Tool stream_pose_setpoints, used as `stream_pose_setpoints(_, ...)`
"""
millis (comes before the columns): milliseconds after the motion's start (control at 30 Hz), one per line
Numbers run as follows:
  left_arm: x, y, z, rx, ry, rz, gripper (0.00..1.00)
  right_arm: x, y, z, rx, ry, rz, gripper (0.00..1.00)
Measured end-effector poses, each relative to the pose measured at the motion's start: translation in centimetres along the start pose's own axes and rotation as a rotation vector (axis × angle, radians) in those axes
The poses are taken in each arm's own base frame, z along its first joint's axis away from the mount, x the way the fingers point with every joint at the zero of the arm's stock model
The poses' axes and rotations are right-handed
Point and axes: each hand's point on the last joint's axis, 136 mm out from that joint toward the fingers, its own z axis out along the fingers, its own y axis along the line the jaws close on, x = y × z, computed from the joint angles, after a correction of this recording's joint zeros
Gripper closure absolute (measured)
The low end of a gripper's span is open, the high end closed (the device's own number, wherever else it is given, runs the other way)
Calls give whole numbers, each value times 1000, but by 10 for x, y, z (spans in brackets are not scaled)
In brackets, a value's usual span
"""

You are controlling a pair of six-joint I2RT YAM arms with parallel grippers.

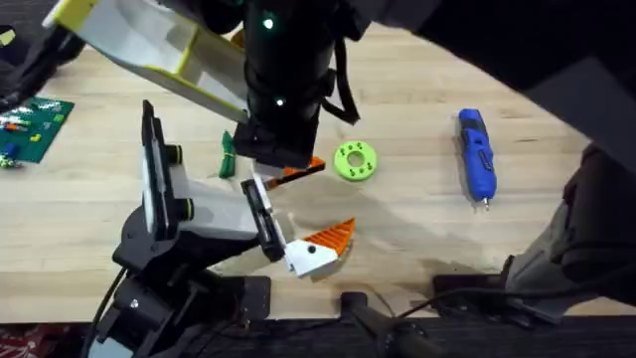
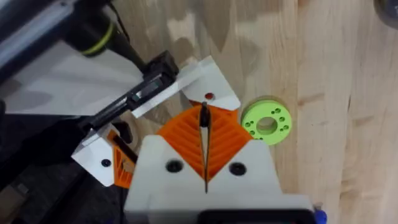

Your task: Pick up the gripper from the table and insert it into the empty holder that is missing its gripper. Then pick up a screw, insert it into the mounting hole, and use the screwdriver to tighten it. Finally, clean up the table by picking up the vegetable and placing it into the bucket.

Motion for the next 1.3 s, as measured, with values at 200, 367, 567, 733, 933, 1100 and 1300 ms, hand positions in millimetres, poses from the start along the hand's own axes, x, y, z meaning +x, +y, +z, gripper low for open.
stream_pose_setpoints(200,0,0,0,0,0,0,15,0,0,0,0,0,0,991)
stream_pose_setpoints(367,0,0,0,0,0,0,14,0,0,0,0,0,0,991)
stream_pose_setpoints(567,0,0,0,0,0,0,14,0,0,0,0,0,0,991)
stream_pose_setpoints(733,0,0,0,0,0,0,14,0,-1,2,-1,4,2,991)
stream_pose_setpoints(933,0,0,0,0,0,0,15,0,-7,15,-10,36,15,991)
stream_pose_setpoints(1100,0,0,0,0,0,-1,13,0,-8,19,-12,45,20,991)
stream_pose_setpoints(1300,0,0,0,0,0,-1,14,0,-8,19,-12,45,19,991)
